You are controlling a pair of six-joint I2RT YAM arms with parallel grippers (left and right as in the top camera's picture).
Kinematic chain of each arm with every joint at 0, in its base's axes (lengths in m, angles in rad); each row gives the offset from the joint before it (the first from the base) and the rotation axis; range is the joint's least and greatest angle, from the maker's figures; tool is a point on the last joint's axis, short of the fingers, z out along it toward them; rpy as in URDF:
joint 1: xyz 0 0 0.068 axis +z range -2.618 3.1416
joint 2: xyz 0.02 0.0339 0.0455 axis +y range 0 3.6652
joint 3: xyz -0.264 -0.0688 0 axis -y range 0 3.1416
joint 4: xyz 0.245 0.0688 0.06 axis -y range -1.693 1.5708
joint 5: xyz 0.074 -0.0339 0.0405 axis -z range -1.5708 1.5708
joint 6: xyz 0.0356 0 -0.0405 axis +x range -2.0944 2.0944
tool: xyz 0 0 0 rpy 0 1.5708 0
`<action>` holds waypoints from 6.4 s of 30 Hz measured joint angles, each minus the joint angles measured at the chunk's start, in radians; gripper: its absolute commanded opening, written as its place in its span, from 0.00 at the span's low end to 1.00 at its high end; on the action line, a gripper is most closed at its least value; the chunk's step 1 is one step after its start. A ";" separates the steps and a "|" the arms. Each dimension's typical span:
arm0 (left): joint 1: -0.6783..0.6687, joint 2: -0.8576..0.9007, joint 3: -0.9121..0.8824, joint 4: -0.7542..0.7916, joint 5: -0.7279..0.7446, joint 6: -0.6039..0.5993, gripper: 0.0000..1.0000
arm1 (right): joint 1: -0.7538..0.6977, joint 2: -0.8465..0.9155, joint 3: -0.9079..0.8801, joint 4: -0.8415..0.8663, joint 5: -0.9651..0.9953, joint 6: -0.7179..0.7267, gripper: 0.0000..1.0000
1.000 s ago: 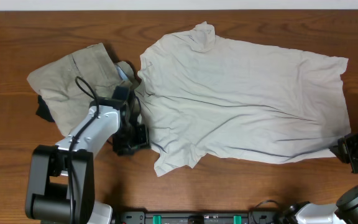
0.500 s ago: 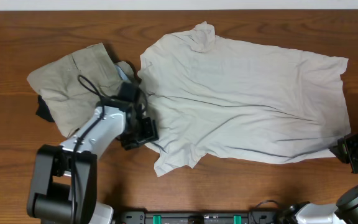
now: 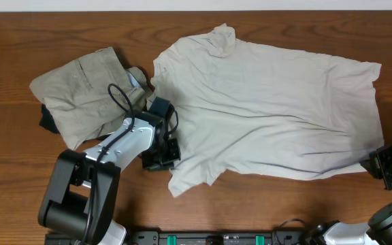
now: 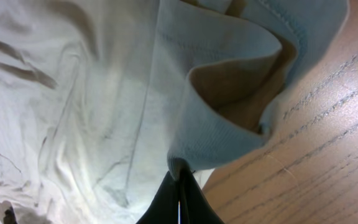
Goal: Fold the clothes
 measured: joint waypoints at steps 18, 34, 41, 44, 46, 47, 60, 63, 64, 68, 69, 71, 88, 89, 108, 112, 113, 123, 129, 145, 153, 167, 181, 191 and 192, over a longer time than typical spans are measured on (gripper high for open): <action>0.000 -0.248 0.257 -0.185 -0.138 0.080 0.06 | 0.000 -0.074 0.000 0.085 -0.131 -0.018 0.01; 0.064 -0.220 0.257 0.045 -0.251 0.169 0.06 | 0.086 -0.075 0.000 0.402 -0.202 0.145 0.01; 0.064 -0.150 0.257 0.100 -0.259 0.242 0.06 | 0.175 -0.075 0.000 0.514 -0.134 0.187 0.03; 0.064 -0.131 0.257 0.108 -0.259 0.264 0.06 | 0.206 -0.075 0.000 0.552 -0.094 0.193 0.04; 0.064 -0.124 0.257 0.115 -0.259 0.275 0.06 | 0.218 -0.075 0.000 0.586 -0.054 0.195 0.04; 0.064 -0.124 0.257 0.120 -0.260 0.280 0.06 | 0.218 -0.075 0.000 0.594 -0.044 0.196 0.04; 0.065 -0.087 0.257 0.161 -0.263 0.314 0.64 | 0.219 -0.011 0.000 0.609 0.004 0.191 0.14; 0.065 -0.087 0.257 0.158 -0.263 0.316 0.69 | 0.219 -0.009 0.000 0.576 -0.034 0.175 0.21; 0.065 -0.087 0.257 0.158 -0.263 0.316 0.69 | 0.219 -0.009 0.000 0.560 -0.047 0.168 0.22; 0.065 -0.087 0.257 0.122 -0.263 0.319 0.69 | 0.219 -0.009 0.000 0.473 -0.107 0.124 0.22; 0.064 -0.087 0.257 0.100 -0.262 0.319 0.68 | 0.219 -0.009 0.000 0.443 -0.123 0.108 0.22; 0.064 -0.087 0.257 0.057 -0.243 0.319 0.67 | 0.223 -0.009 0.000 0.401 -0.142 0.083 0.23; 0.031 -0.016 0.135 0.159 -0.175 0.368 0.20 | 0.303 -0.009 0.000 0.309 -0.160 -0.007 0.22; 0.031 -0.008 0.135 0.159 -0.172 0.372 0.08 | 0.303 -0.009 0.000 0.307 -0.160 -0.007 0.22; 0.031 -0.079 0.373 0.216 -0.063 0.372 0.05 | 0.303 -0.009 0.000 0.295 -0.157 -0.008 0.22; 0.031 -0.023 0.373 0.313 -0.071 0.371 0.06 | 0.303 -0.009 0.000 0.295 -0.157 -0.011 0.22; 0.031 -0.004 0.373 0.337 -0.075 0.371 0.06 | 0.303 -0.009 0.000 0.295 -0.156 -0.011 0.22; 0.035 0.076 0.373 0.330 -0.137 0.342 0.86 | 0.303 -0.009 0.000 0.276 -0.157 -0.014 0.23; 0.012 0.046 0.373 0.190 -0.081 0.343 0.59 | 0.303 -0.009 0.000 0.272 -0.157 -0.014 0.23; -0.202 0.162 0.366 0.178 -0.105 0.417 0.69 | 0.303 -0.009 0.000 0.265 -0.142 -0.014 0.23; -0.202 0.228 0.358 0.217 -0.131 0.448 0.08 | 0.303 -0.009 0.000 0.264 -0.139 -0.014 0.23; -0.202 0.181 0.417 0.207 -0.200 0.454 0.06 | 0.303 -0.009 0.000 0.266 -0.138 -0.014 0.23; -0.157 0.185 0.463 0.458 -0.233 0.454 0.08 | 0.303 -0.009 0.000 0.271 -0.117 -0.014 0.24; -0.116 0.238 0.463 0.402 -0.241 0.470 0.73 | 0.303 -0.009 0.000 0.280 -0.053 -0.013 0.40; -0.110 0.238 0.463 0.380 -0.240 0.468 0.73 | 0.303 -0.009 0.000 0.285 -0.037 -0.010 0.40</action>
